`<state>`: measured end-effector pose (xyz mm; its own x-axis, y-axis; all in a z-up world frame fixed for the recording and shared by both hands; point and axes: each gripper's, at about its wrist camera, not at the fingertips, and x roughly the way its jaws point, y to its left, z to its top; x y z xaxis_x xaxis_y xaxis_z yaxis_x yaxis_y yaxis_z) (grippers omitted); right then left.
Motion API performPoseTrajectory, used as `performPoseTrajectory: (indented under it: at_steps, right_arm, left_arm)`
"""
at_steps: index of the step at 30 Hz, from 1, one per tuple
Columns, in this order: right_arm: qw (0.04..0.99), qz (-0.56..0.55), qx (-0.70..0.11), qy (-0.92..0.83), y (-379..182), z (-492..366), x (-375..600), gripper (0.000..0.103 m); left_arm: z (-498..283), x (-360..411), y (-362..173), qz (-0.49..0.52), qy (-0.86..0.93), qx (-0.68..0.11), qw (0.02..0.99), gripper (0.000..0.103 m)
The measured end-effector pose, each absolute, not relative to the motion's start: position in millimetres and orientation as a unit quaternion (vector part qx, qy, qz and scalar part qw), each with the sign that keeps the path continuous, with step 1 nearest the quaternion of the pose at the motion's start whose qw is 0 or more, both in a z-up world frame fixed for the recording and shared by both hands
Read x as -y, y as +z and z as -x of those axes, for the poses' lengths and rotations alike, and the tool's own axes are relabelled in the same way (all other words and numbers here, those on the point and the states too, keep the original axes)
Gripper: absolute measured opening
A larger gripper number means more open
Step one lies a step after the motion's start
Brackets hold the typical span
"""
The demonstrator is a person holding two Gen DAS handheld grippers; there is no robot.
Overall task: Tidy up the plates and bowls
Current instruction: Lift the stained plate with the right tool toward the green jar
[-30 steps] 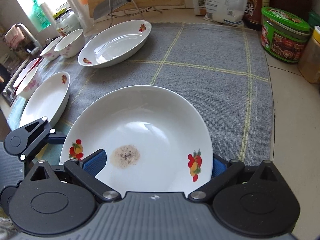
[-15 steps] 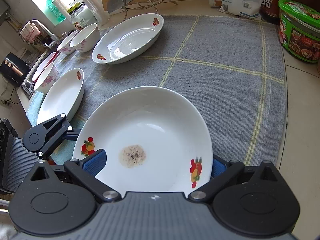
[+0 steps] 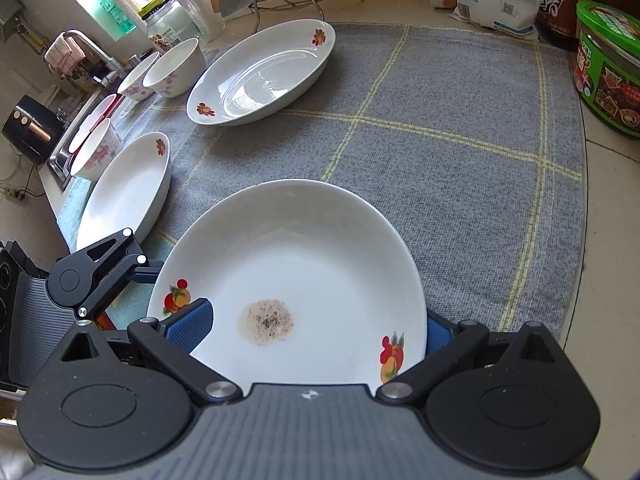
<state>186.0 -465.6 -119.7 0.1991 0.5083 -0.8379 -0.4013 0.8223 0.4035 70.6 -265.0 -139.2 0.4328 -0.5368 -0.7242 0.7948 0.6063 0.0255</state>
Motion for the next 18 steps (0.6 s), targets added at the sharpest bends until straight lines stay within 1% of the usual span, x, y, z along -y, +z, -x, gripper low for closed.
performPoseTrajectory:
  at_steps: [18]
  right_arm:
    - [0.773, -0.061, -0.565, 0.281, -119.9, -186.7, 466.7, 0.103]
  left_arm:
    - [-79.6, 269.8, -135.2, -0.198, -0.408, -0.377, 0.807, 0.102]
